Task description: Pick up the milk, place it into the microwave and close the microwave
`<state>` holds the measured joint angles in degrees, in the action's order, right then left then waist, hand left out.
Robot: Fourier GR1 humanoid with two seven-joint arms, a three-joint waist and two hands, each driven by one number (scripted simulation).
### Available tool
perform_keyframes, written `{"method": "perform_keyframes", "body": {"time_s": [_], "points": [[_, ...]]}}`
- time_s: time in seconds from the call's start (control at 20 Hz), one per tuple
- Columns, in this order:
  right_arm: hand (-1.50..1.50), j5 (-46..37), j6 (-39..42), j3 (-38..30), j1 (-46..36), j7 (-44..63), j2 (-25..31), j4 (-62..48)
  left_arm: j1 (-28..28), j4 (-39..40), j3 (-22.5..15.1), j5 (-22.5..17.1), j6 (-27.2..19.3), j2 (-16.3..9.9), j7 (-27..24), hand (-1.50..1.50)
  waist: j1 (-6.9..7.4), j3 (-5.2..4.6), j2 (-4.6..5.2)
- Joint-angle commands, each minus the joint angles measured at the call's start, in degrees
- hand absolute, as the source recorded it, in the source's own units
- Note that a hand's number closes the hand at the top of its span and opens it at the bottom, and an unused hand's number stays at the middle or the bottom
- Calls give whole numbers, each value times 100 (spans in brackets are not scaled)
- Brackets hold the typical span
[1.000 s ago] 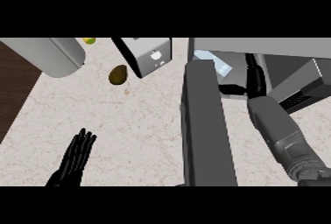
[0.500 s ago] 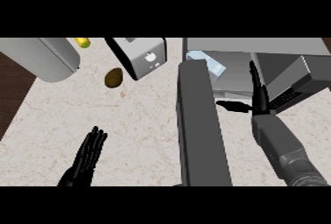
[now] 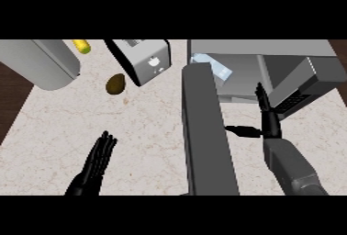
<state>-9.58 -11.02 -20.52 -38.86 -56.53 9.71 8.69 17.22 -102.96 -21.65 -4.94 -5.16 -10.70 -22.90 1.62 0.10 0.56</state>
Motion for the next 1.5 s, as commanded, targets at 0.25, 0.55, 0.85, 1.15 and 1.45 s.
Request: {"method": "perform_keyframes", "body": {"time_s": [0.25,0.55,0.85,1.15,1.45], "points": [[-150,447,1406,-131,822,-562,-190,385,-27,23,-133,-97,144,153,126,-150,-161,-9,-66],[-150,598,2281,17,1398,-697,-191,1030,-332,454,-372,216,390,-6,361,150,-258,-18,-96],[-150,823,2810,182,2174,-476,51,2040,-631,746,-600,742,383,-90,617,150,-330,-22,-108],[-150,1005,2966,482,3040,-206,-30,3270,-1388,1499,-974,1518,474,-73,849,150,-438,-27,-115],[-150,1460,3079,709,4093,601,-67,5160,-1614,2241,-1528,1732,561,618,888,150,-359,-27,-92]]}}
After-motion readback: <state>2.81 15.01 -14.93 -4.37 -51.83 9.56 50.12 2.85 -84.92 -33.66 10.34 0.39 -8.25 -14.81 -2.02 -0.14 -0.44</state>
